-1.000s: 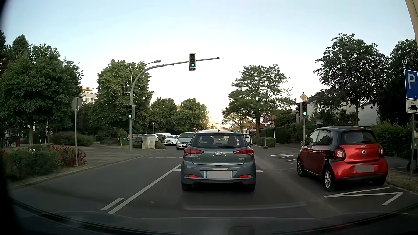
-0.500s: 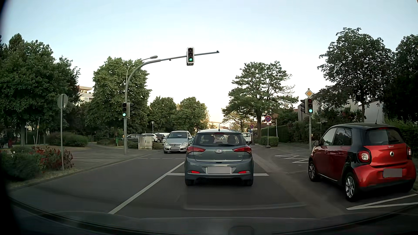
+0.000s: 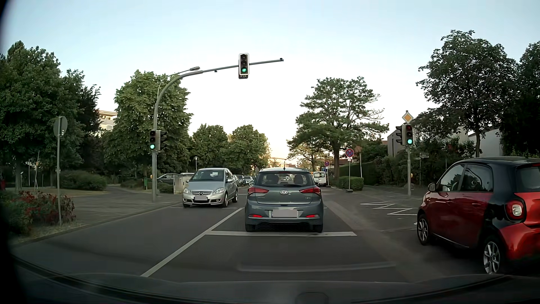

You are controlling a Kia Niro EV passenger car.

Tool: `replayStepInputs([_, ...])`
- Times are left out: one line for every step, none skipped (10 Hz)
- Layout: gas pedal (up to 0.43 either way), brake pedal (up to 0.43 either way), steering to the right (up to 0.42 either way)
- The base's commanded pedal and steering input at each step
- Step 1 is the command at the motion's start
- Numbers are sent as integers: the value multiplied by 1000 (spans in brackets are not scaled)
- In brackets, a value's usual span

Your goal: Follow the waypoints while adhering to traffic rules and regulations

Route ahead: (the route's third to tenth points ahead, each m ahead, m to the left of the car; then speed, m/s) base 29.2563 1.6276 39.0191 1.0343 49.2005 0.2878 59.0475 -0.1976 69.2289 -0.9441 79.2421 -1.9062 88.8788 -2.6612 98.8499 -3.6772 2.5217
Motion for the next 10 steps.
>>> replayStepInputs([138,30,-3])
replayStepInputs([157,30,-3])
replayStepInputs([177,30,-3])
replayStepInputs([197,30,-3])
replayStepInputs([209,30,-3])
replayStepInputs([220,30,-3])
replayStepInputs([228,30,-2])
replayStepInputs([240,30,-1])
replayStepInputs([248,30,0])
replayStepInputs([248,30,2])
